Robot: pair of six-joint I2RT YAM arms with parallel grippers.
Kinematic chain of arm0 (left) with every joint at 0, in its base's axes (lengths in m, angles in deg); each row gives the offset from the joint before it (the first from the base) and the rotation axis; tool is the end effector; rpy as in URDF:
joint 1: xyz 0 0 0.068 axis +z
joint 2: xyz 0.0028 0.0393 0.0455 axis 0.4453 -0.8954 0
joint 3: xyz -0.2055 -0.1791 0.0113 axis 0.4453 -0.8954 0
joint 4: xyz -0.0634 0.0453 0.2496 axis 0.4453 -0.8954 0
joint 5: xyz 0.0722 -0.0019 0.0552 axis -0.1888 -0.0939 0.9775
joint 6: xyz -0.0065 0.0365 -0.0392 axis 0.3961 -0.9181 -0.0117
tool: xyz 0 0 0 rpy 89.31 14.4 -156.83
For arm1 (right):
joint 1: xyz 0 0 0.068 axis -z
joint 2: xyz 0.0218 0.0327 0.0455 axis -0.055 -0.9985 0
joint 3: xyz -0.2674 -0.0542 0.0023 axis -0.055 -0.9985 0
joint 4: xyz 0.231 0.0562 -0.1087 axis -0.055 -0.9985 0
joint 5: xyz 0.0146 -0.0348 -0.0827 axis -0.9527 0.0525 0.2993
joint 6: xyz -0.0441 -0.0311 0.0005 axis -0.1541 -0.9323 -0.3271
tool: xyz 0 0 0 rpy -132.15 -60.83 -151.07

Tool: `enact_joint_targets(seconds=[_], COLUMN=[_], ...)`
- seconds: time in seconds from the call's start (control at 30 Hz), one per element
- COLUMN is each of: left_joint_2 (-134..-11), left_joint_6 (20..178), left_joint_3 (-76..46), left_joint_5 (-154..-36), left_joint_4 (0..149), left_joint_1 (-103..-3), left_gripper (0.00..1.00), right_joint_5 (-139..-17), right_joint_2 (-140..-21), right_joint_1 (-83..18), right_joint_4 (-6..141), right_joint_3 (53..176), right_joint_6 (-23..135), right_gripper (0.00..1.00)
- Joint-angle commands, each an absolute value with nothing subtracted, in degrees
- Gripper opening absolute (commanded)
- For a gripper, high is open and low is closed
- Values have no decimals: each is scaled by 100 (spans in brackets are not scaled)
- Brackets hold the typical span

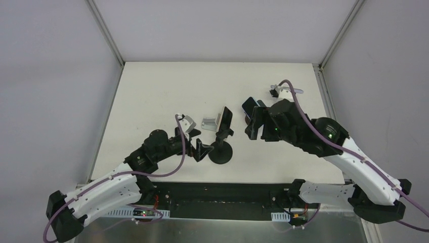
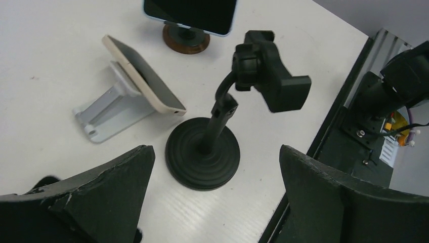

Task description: Remove the phone from the phone stand

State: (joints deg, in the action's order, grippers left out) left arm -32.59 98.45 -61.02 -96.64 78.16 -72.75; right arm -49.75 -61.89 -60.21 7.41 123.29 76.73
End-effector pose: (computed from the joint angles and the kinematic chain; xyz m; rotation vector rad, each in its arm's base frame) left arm 0.1091 -0.1229 0.2796 0.6509 1.5757 -0.8940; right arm 0.1115 0.1492 0.4282 -0.3792 2.1974 0.4281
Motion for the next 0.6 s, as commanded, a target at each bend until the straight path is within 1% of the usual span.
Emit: enact_joint_targets(seconds=[0.0,0.13,0.3,0.43,0.57], left_joint_2=[-4040,-4655,-5230,-5697,-6142], left_joint_6=[9365,9371,9417,9392,9423], left_joint_3=[-6102,-6404,-6578,-6572,-6489], left_joint_5=[-9904,-9723,-9519,-9352,-9308], left_joint_4=[9626,10655,11236,11578,11888], left_joint_1=[-7585,-7706,-7733,-7736,-7733], left_gripper=[99,99,98,94,88], right_joint_5=[-4860,-4833,-4859,-4906,-4953], right_joint_2=[-5697,-5378,-5175,-5175,-5188], right_joint_1=[-5968,-5920,-5877,-5862,-5856], right_joint_4=[777,791,791,806,852], right_joint_3=[12025,11771,11618,11588,11515], right_joint_6=[7911,7956,7971,7982,7984], right_gripper=[81,81,80,80,80])
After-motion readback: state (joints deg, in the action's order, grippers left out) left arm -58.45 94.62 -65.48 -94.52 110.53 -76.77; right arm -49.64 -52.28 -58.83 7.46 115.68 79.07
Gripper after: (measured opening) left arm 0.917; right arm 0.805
